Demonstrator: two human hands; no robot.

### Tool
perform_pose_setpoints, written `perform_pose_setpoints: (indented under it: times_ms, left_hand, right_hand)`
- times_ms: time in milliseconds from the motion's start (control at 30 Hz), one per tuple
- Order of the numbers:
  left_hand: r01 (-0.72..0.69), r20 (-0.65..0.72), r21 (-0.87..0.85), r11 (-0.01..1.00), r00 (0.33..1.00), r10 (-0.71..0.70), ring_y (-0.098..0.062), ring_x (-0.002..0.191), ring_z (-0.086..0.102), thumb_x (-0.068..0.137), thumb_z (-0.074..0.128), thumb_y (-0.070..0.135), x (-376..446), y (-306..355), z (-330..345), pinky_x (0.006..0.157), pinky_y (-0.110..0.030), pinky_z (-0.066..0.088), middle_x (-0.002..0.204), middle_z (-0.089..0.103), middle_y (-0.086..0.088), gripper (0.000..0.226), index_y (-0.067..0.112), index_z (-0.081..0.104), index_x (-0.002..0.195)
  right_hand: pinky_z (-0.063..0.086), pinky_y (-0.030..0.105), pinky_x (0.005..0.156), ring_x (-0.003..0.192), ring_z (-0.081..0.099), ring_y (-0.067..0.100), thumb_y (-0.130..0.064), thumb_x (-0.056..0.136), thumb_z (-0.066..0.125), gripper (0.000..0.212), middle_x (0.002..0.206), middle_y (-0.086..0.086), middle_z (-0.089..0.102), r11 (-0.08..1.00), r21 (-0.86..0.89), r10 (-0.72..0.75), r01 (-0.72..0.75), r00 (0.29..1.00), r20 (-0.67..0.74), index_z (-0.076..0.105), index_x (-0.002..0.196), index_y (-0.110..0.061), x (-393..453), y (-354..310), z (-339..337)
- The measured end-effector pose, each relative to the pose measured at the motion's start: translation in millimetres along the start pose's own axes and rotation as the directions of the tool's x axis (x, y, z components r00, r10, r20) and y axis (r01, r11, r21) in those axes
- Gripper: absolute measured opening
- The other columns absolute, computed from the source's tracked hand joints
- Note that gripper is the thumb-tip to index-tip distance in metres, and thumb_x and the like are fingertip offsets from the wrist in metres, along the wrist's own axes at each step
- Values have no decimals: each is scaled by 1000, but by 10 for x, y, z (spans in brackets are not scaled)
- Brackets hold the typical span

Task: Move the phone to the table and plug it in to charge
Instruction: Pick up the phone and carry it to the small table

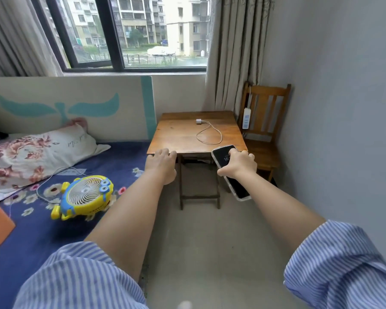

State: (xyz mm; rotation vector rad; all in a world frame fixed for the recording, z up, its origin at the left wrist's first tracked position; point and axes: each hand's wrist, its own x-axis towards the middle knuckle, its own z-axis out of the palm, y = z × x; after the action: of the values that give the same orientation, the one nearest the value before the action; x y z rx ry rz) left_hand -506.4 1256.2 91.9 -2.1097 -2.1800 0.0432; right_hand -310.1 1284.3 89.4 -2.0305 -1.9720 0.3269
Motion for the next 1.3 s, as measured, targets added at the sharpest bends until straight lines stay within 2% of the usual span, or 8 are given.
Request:
perform_pose_setpoints:
  times_ms: [267,500,633,867,1033,1167,1300]
  left_hand:
    - [-32,20,-5,999,999,32,-29,122,39,88,44,16,2002,-476,107,91,-41,40,130,46,-11,35,11,40,123]
    - [-57,105,-15,998,993,59,-30,123,39,89,45,16,3364,-565,549,93,-39,40,133,44,-12,40,11,37,128]
    - [23,133,-50,998,991,-16,-30,123,39,89,43,15,4254,-733,869,92,-40,40,133,45,-12,39,12,38,127]
    - [156,247,-110,982,961,-125,-29,119,43,88,46,18,4981,-1175,1396,94,-40,41,129,47,-11,38,12,40,125]
    - [290,351,-146,946,909,-225,-29,112,46,89,44,20,5313,-1599,1862,89,-40,43,123,48,-11,31,11,41,119]
    - [301,392,-157,940,893,-221,-27,109,47,91,40,22,5606,-1900,2289,87,-38,43,122,49,-10,28,11,42,117]
    - [306,439,-174,936,875,-204,-27,111,47,93,39,23,5844,-2093,2791,87,-37,43,122,50,-10,27,9,44,115]
  right_hand:
    - [48,38,83,112,44,31,-40,68,71,62,120,16,52,999,-36,14,-14,1000,-14,43,118,-13,1843,-549,208]
    - [46,36,83,112,44,32,-40,67,70,61,120,16,52,996,-82,20,-14,998,67,44,115,-13,3305,-699,615]
    - [44,38,88,115,41,33,-40,64,71,58,119,17,51,996,-86,11,1,991,131,46,110,-14,4350,-844,950]
    - [43,38,85,110,41,34,-38,62,73,55,115,17,51,978,-142,-113,155,957,269,48,106,-15,5491,-1284,1513]
    - [42,36,80,106,41,33,-36,63,74,53,111,16,51,910,-166,-290,379,870,398,49,106,-16,6093,-1819,2143]
    - [43,38,80,106,40,33,-36,65,74,57,114,17,49,865,-158,-358,476,808,468,47,110,-16,6445,-2174,2726]
    - [43,40,86,110,40,34,-40,67,73,62,119,17,47,848,-168,-362,504,780,511,44,116,-16,6711,-2345,3271]
